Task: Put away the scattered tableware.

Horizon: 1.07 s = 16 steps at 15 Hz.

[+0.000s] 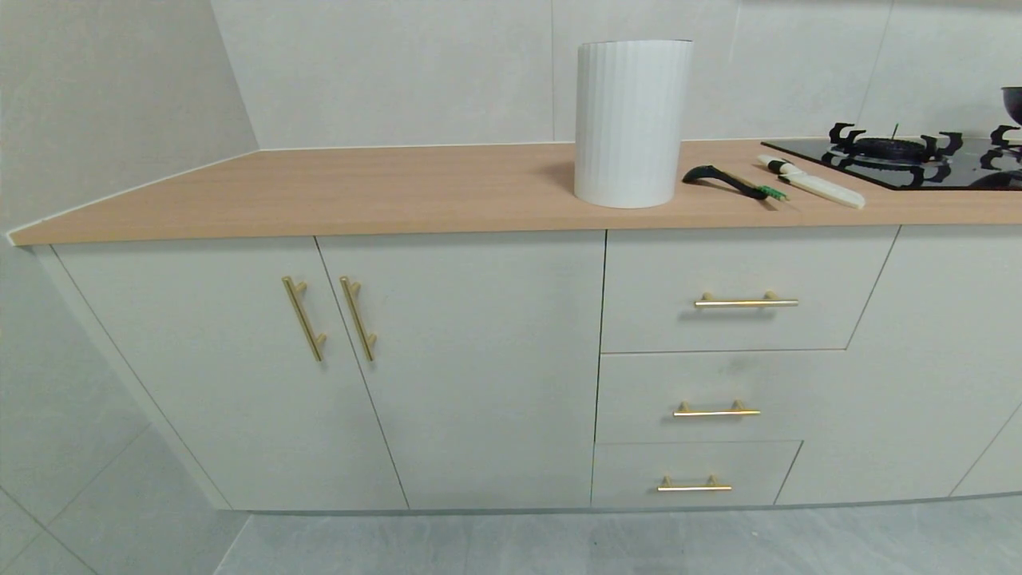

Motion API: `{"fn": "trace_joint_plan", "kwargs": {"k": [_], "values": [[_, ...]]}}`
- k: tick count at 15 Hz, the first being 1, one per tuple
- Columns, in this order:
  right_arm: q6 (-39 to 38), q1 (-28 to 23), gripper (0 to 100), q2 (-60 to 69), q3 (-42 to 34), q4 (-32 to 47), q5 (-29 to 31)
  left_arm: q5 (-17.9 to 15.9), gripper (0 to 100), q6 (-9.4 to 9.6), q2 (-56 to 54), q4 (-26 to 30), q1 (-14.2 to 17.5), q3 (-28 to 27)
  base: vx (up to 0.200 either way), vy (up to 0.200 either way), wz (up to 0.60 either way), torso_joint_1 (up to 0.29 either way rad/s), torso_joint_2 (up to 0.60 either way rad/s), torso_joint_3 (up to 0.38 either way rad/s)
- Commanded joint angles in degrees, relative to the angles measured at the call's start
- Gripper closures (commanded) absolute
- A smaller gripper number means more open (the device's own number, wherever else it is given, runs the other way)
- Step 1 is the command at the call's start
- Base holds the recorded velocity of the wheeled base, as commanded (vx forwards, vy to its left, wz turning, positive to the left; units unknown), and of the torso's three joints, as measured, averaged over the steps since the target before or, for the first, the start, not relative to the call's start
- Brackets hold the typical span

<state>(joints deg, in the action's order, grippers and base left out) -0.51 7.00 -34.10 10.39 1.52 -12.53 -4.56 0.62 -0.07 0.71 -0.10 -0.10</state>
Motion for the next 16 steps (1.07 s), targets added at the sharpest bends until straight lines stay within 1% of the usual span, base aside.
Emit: {"fn": "trace_joint_plan", "kwargs": {"k": [1,3,5,6,7,8,9,12,14,16], "values": [[0.3,1.4,0,-20.8,5.5,-3.4,-0.1,0.0,0,-0.01,0.1,0.0,0.0,0.0,0.0,0.0,0.0,0.0,0.0,0.0],[0.5,1.4,0,-31.4,8.8,-8.7,0.1,0.0,0,-0.01,0.1,0.0,0.0,0.0,0.0,0.0,0.0,0.0,0.0,0.0],[0.5,1.5,0,-45.0,12.6,-19.5,0.0,0.0,0,-0.01,0.1,0.0,0.0,0.0,0.0,0.0,0.0,0.0,0.0,0.0],[0.5,1.5,0,-49.4,13.3,-23.8,0.1,0.0,0,-0.01,0.1,0.0,0.0,0.0,0.0,0.0,0.0,0.0,0.0,0.0],[0.5,1.5,0,-55.4,14.2,-30.4,0.1,0.0,0,-0.01,0.1,0.0,0.0,0.0,0.0,0.0,0.0,0.0,0.0,0.0],[0.5,1.4,0,-60.6,15.9,-34.6,0.2,0.0,0,-0.01,0.1,0.0,0.0,0.0,0.0,0.0,0.0,0.0,0.0,0.0],[0.5,1.4,0,-65.0,18.1,-36.9,0.2,0.0,0,-0.01,0.1,0.0,0.0,0.0,0.0,0.0,0.0,0.0,0.0,0.0],[0.3,1.3,0,-73.6,26.1,-37.9,0.2,0.0,0,0.08,0.1,0.0,0.0,0.0,0.0,0.0,0.0,0.0,0.0,0.0],[0.4,1.2,0,-77.5,27.4,-39.1,0.4,0.0,0,-0.01,0.1,0.0,0.0,0.0,0.0,0.0,0.0,0.0,0.0,0.0],[0.2,1.0,0,-81.0,27.6,-42.9,1.3,0.0,0,-0.01,0.1,0.0,0.0,0.0,0.0,0.0,0.0,0.0,0.0,0.0]]}}
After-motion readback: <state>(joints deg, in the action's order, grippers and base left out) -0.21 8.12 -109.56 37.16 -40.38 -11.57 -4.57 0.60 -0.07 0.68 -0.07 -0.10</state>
